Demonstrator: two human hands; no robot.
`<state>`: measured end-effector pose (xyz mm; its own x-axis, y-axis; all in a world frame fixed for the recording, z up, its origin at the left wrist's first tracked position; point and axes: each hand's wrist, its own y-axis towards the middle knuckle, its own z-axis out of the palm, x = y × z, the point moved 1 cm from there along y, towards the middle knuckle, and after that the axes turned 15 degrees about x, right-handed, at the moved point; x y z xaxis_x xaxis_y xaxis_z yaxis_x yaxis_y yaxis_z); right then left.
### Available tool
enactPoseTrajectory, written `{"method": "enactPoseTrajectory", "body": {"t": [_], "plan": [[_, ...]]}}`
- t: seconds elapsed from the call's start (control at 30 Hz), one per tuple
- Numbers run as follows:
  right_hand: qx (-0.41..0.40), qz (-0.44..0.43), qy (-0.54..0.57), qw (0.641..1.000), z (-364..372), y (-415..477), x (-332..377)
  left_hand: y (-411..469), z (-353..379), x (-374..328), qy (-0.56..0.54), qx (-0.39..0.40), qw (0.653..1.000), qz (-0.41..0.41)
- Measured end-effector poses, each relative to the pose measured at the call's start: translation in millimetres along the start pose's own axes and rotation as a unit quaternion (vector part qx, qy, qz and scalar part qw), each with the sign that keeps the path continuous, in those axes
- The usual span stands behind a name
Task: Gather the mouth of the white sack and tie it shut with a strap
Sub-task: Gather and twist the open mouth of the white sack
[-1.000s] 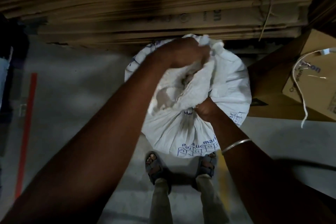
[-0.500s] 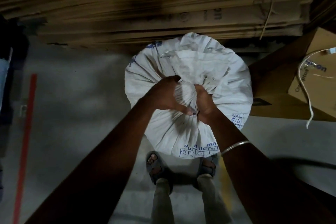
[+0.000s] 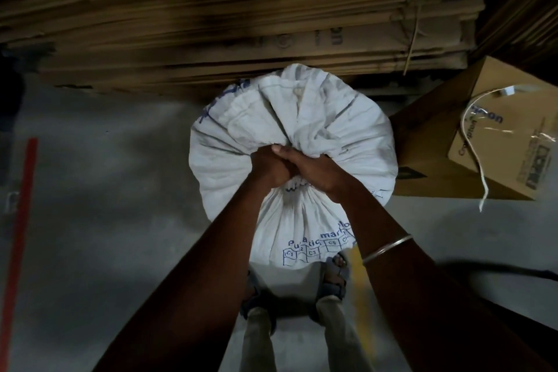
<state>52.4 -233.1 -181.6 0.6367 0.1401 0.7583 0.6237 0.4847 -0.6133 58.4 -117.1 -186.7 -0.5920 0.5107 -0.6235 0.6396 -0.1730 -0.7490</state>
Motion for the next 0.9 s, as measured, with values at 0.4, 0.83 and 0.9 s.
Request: {"method": "enactPoseTrajectory", "body": {"t": [0.4, 0.83, 0.9], "plan": [[-0.077, -0.055, -0.144, 0.985, -18.9, -11.7, -8.1, -2.0, 8.6, -3.2, -0.031, -0.026, 0.999, 0.035], [-0.074, -0.109, -0.13, 0.983, -64.3, -22.3, -34.2, 14.4, 28.5, -7.0, 0.017, -0.007, 0.998, 0.056], [-0.064, -0.105, -0.127, 0.984, -68.1, -20.8, -36.9, 18.5, 30.2, -8.9, 0.051, -0.029, 0.996, 0.061]]}}
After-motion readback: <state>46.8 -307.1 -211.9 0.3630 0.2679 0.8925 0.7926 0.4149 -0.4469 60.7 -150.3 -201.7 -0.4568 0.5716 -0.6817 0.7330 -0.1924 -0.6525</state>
